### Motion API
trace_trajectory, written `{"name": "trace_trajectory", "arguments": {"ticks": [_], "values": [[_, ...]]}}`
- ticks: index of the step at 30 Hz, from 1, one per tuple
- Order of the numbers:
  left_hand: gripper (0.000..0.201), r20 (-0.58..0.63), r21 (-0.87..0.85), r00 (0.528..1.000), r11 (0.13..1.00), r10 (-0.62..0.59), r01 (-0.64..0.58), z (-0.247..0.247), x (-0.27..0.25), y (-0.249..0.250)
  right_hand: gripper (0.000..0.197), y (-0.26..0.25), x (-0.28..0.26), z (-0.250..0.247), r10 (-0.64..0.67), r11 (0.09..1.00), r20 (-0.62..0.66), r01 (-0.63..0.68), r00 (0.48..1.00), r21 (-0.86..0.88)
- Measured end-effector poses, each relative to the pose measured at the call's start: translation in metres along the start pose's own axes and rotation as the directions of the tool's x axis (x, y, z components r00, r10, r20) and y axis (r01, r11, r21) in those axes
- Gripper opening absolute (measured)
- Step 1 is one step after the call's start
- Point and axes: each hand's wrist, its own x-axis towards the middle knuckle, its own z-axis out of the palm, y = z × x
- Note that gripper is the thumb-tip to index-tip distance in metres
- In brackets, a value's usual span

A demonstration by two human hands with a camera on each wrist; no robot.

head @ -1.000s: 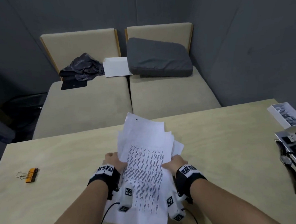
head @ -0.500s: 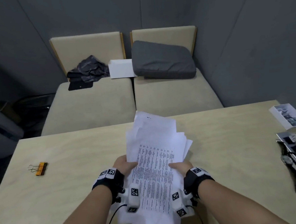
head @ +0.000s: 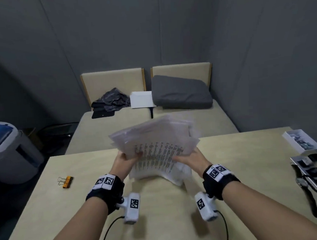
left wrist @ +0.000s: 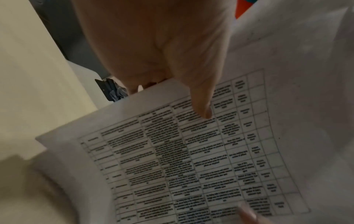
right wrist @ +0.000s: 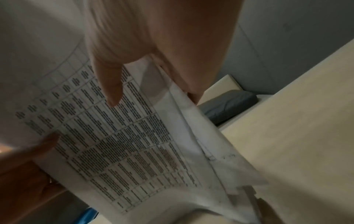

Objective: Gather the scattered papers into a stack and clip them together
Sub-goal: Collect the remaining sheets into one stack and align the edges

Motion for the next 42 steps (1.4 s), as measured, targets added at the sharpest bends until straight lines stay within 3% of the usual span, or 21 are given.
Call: {"name": "trace_trajectory", "arguments": {"ticks": [3,8,10,12,15,18,21,23,26,28,30,32,36,40,42], "values": [[0.051,0.002,0.029,1.0,0.999,0.021,-0.021,-0.004,-0.014,-0.005,0.082,0.003,-0.003,0.006,0.012,0.999,-0.023,-0.011,1.0,0.044],[0.037,-0.017,-0.008,0.997,0.997,0.081,-0.082,-0.001,-0.022,-0.001,0.075,-0.001,-0.009,0.012,-0.031,0.993,-0.163,0.05,0.986,0.111],[0.031,-0.045,-0.022,0.992,0.993,0.118,-0.119,-0.002,-0.022,0.001,0.074,0.0,-0.01,0.013,-0.062,0.989,-0.169,0.083,0.984,0.12],[0.038,-0.047,-0.034,0.993,0.993,0.108,-0.109,-0.006,-0.019,-0.001,0.072,0.002,-0.01,0.013,-0.067,0.993,-0.153,0.08,0.986,0.082],[0.058,-0.02,-0.035,0.997,0.997,0.075,-0.076,-0.009,-0.016,0.001,0.062,0.002,-0.009,0.012,-0.039,0.998,-0.161,0.048,0.986,0.052],[0.04,0.034,0.018,0.993,0.993,0.113,-0.113,-0.009,-0.011,0.005,0.046,-0.007,-0.012,0.017,-0.041,0.998,-0.163,0.049,0.986,0.045],[0.03,-0.031,-0.04,0.992,0.992,0.122,-0.123,-0.005,-0.014,0.015,0.03,-0.016,-0.015,0.027,-0.039,0.999,-0.235,0.043,0.971,0.015],[0.029,-0.065,-0.069,0.986,0.985,0.152,-0.156,-0.005,-0.013,0.021,0.03,-0.024,-0.013,0.033,-0.057,0.998,-0.27,0.056,0.961,-0.008],[0.024,-0.1,-0.107,0.982,0.98,0.159,-0.169,-0.008,-0.006,0.027,0.042,-0.041,-0.013,0.042,-0.164,0.986,-0.282,0.146,0.945,-0.085],[0.029,-0.082,-0.095,0.987,0.985,0.139,-0.147,-0.01,-0.003,0.027,0.048,-0.046,-0.016,0.046,-0.197,0.98,-0.219,0.182,0.956,-0.085],[0.056,-0.038,-0.092,0.993,0.989,0.113,-0.116,-0.013,-0.007,0.026,0.06,-0.041,-0.019,0.049,-0.15,0.989,-0.13,0.146,0.98,-0.037],[0.087,-0.013,-0.103,0.995,0.99,0.096,-0.097,-0.017,-0.013,0.022,0.081,-0.03,-0.022,0.048,-0.115,0.993,-0.119,0.109,0.986,-0.053],[0.11,-0.048,-0.07,0.99,0.988,0.133,-0.136,-0.026,-0.022,0.025,0.126,-0.032,-0.031,0.045,-0.102,0.992,-0.194,0.086,0.976,-0.092],[0.097,-0.079,-0.145,0.965,0.955,0.249,-0.258,-0.027,-0.022,0.041,0.116,-0.056,-0.033,0.044,-0.276,0.958,-0.217,0.286,0.936,0.017],[0.091,-0.085,-0.19,0.955,0.936,0.285,-0.297,-0.027,-0.019,0.047,0.113,-0.064,-0.03,0.046,-0.31,0.946,-0.23,0.323,0.922,0.021]]}}
